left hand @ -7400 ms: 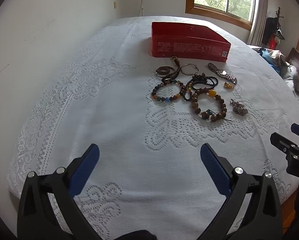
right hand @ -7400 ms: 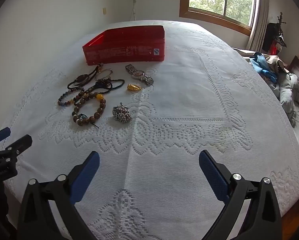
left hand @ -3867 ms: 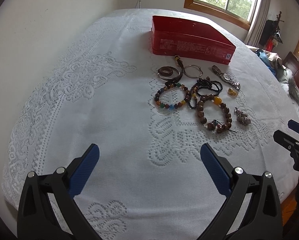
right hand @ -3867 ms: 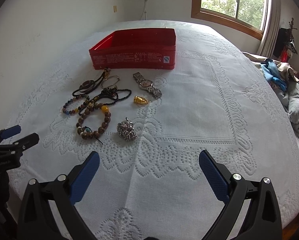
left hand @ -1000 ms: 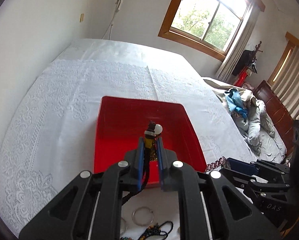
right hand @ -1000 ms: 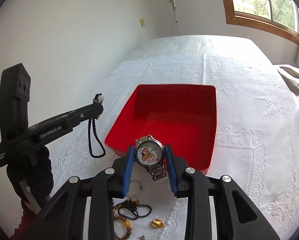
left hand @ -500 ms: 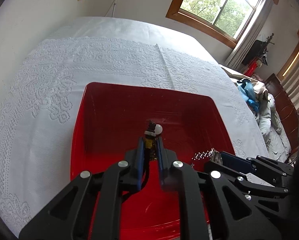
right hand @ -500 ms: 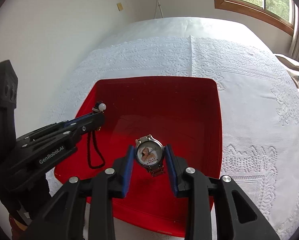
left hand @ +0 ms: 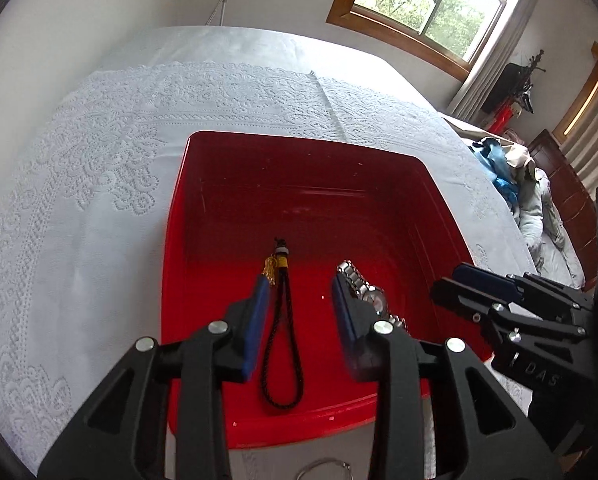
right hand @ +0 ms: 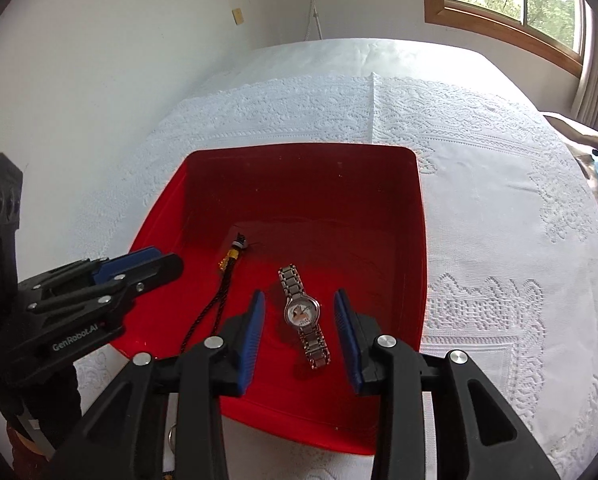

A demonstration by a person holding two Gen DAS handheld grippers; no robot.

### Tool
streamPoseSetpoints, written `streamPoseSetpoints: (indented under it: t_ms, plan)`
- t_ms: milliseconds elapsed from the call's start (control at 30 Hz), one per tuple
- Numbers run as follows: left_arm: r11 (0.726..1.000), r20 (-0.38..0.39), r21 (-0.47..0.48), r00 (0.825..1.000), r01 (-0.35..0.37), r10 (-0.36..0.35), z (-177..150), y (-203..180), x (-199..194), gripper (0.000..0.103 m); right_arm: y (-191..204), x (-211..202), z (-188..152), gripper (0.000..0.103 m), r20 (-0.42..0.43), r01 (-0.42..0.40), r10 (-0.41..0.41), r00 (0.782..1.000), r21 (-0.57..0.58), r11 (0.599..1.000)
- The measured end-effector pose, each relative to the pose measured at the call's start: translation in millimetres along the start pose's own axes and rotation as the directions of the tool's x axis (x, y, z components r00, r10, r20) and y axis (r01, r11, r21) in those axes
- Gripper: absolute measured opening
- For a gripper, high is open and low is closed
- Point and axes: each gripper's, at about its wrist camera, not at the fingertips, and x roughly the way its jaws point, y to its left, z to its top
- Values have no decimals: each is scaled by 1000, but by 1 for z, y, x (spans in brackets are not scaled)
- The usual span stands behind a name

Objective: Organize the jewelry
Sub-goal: 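Carry the pendant and watch into the red box and open both tools, then grasp the brown ring with the left tool while the right tool moves toward the silver bangle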

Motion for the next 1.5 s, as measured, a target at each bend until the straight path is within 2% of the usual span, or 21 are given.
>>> streamPoseSetpoints:
  t_ms: [133, 200, 300, 400, 467, 533, 700, 767, 833, 900, 967, 1033, 1500]
  plan:
    - [998, 21, 41, 999, -42, 41, -27, 0, -34, 32, 2, -27, -26, 36, 26, -14, 14, 1000, -8, 1000]
    - [998, 17, 51, 999, -46, 45, -43, 1, -46, 32, 4, -37, -42, 36, 23, -16, 17, 1000, -13, 1000]
    - [992, -6, 78, 995, -100, 101, -69, 3, -58, 32, 10, -47, -61, 36, 8, -43, 43, 999, -14, 999]
    - [986, -64, 79, 987, -144, 150, -92, 10, -57, 36, 22, -49, -75, 36, -14, -48, 48, 999, -27, 998]
    - [986, -100, 77, 983, -147, 154, -107, 17, -55, 43, 29, -46, -81, 36, -40, -57, 55, 998, -34, 998]
    - [985, -126, 78, 978, -156, 164, -119, 23, -51, 44, 35, -42, -88, 36, -62, -66, 64, 996, -35, 997]
    - [988, -159, 36, 976, -147, 151, -140, 33, -46, 47, 42, -34, -101, 36, -96, -70, 67, 993, -26, 997]
    - [989, -155, 33, 976, -147, 151, -142, 33, -45, 52, 42, -30, -103, 36, -106, -79, 77, 991, -18, 997]
    - [987, -144, 39, 976, -158, 162, -144, 33, -45, 52, 44, -29, -105, 36, -108, -87, 85, 991, -10, 996]
    - [984, -139, 49, 974, -172, 178, -147, 29, -43, 49, 45, -27, -107, 36, -108, -90, 88, 990, -8, 996]
    - [985, -153, 51, 974, -163, 169, -150, 29, -41, 29, 48, -26, -108, 36, -113, -91, 90, 990, -6, 996]
    - [989, -170, 45, 974, -144, 150, -151, 27, -36, 25, 49, -23, -109, 36, -121, -91, 89, 989, -9, 996]
    - [988, -174, 62, 973, -143, 152, -153, 19, -28, 24, 50, -11, -112, 36, -152, -94, 91, 984, -14, 995]
